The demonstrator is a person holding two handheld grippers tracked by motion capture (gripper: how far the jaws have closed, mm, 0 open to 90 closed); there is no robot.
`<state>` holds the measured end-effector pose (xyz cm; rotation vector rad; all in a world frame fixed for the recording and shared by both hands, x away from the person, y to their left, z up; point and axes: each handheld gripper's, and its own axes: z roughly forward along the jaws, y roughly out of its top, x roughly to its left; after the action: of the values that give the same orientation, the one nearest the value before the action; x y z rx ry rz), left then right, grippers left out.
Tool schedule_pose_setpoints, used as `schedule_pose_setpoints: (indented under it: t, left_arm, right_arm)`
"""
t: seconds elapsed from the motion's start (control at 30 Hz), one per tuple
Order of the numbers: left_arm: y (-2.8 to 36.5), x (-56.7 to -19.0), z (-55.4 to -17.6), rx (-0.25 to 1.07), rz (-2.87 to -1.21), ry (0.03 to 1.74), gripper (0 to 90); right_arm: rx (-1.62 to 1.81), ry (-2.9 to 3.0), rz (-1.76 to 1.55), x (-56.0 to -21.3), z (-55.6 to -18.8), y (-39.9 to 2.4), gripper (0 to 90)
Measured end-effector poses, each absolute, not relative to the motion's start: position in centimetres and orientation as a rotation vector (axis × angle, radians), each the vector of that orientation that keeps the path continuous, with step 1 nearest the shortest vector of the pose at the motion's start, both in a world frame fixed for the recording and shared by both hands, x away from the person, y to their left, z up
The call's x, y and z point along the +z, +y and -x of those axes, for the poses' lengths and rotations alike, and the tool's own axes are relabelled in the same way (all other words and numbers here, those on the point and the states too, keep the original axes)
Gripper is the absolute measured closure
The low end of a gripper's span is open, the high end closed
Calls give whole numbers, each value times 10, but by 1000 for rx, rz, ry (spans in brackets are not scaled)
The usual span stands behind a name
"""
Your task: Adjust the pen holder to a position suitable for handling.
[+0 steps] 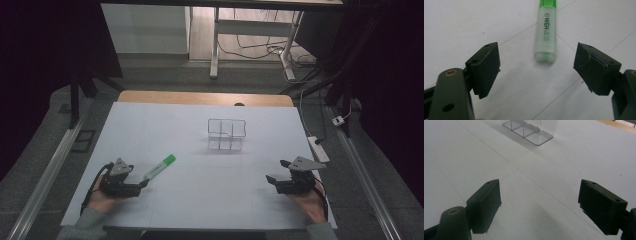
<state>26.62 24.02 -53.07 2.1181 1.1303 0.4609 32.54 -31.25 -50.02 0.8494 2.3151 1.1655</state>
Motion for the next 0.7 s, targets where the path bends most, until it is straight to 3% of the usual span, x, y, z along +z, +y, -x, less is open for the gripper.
schedule_pose_setpoints:
  t: [0.7]
  left_arm:
    - [239, -527, -266, 467, -2116, 1114, 214]
  right_arm:
    - [1147, 2338, -841, -504, -323, -310, 205]
